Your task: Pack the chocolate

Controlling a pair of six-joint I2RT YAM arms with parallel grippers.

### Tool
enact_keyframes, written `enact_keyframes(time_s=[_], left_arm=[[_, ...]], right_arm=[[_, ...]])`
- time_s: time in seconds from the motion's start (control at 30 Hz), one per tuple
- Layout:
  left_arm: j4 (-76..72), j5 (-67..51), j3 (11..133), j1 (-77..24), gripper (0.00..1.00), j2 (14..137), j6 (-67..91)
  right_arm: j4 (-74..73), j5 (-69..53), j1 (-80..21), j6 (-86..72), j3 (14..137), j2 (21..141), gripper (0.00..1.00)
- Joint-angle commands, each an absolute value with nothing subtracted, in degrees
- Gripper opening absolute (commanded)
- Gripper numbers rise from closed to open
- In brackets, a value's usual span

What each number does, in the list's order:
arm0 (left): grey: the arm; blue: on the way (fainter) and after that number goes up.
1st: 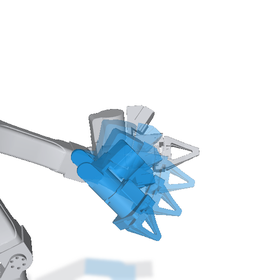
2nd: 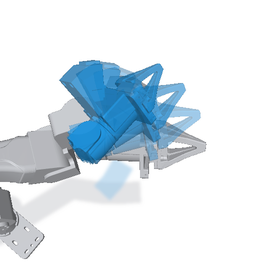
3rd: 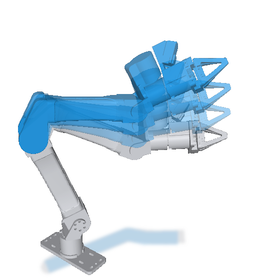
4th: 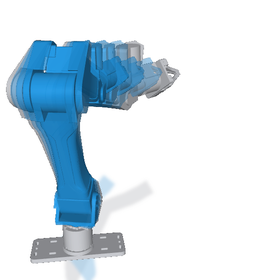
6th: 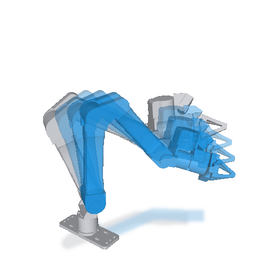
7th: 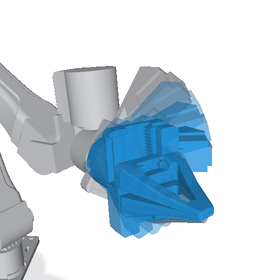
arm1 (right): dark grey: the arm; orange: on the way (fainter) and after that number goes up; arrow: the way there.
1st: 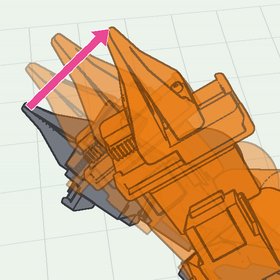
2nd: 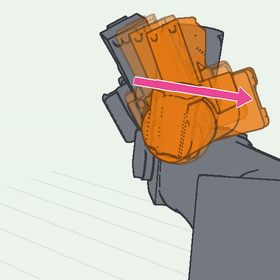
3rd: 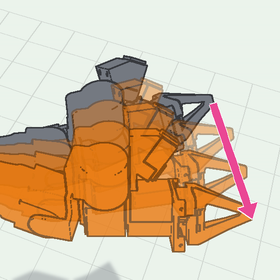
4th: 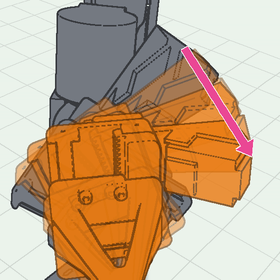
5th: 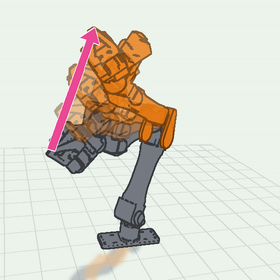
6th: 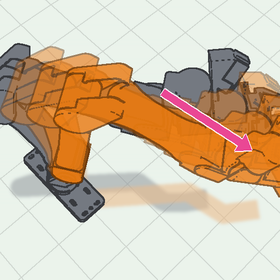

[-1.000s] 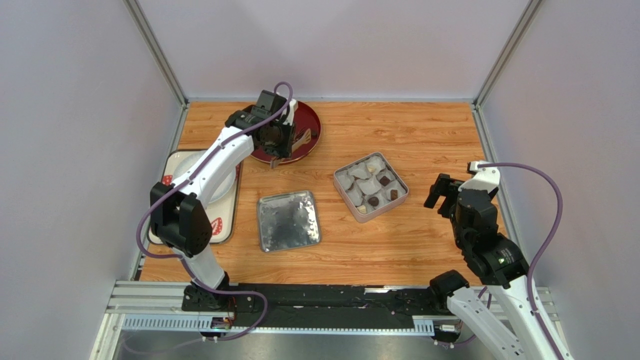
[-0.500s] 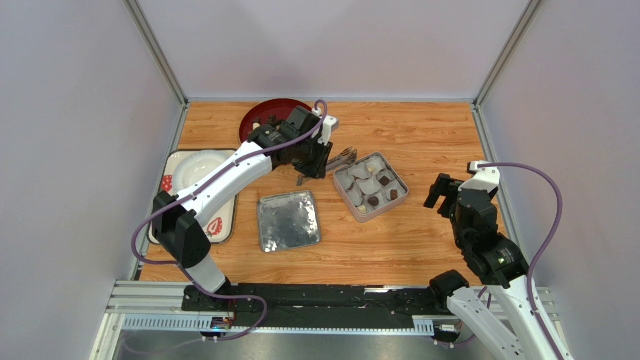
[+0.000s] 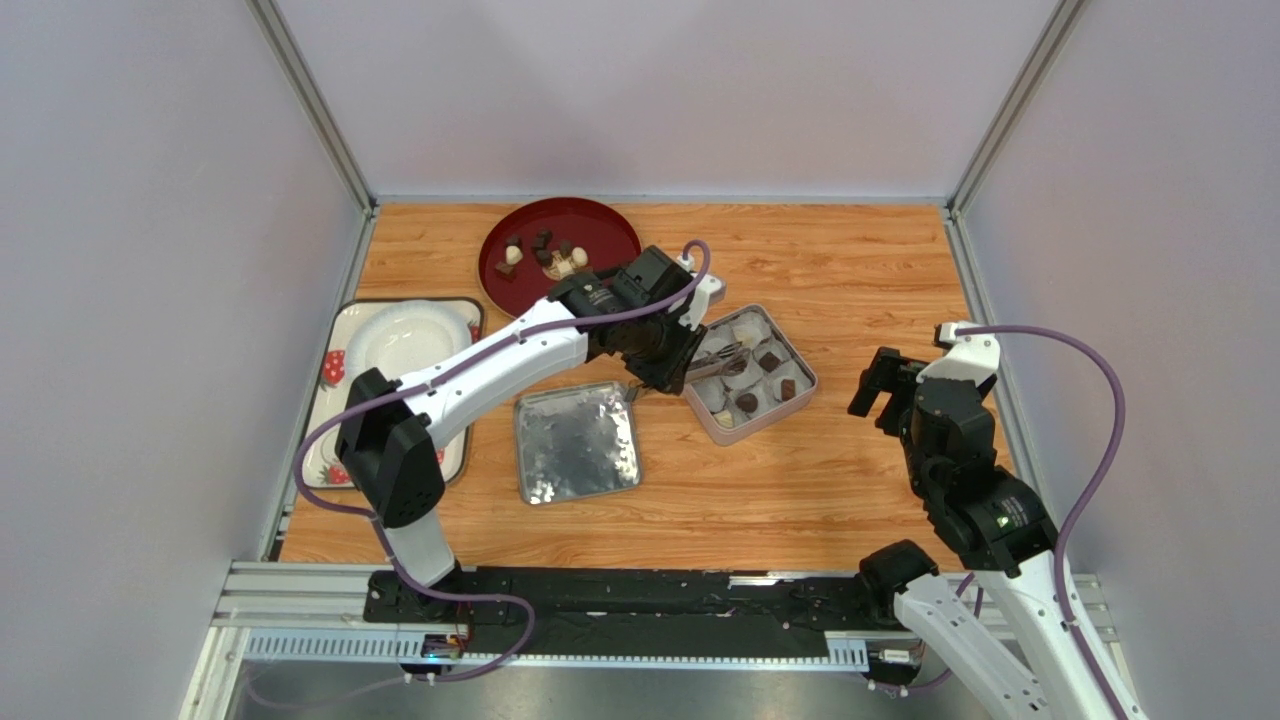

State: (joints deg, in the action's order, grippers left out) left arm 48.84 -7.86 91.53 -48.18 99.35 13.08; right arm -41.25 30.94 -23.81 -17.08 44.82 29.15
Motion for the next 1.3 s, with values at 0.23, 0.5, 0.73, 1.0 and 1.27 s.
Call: enact_keyframes(time_s=[0.23, 0.5, 0.73, 1.0, 1.27], left_arm=[[47.3, -7.6, 94.5, -49.0, 0.39, 102.6, 12.0], [47.3, -8.3, 95.7, -49.2, 0.42, 103.9, 12.0], [47.3, -7.6, 95.9, -49.2, 0.43, 103.4, 12.0], [46.7, -5.1, 95.6, -49.2, 0.43, 100.9, 12.7], [45.8, 2.3, 94.4, -47.9, 0.37, 95.8, 13.4]], right_arm=[[-38.8, 30.8, -23.8, -16.7, 44.7, 29.1, 0.85], [-38.8, 30.6, -23.8, -16.5, 44.8, 29.4, 0.85], [-38.7, 30.5, -23.8, -16.6, 44.8, 29.4, 0.85], [-38.7, 30.3, -23.8, -16.5, 44.8, 29.6, 0.85], [-38.7, 30.2, -23.7, -16.6, 44.8, 29.6, 0.84]])
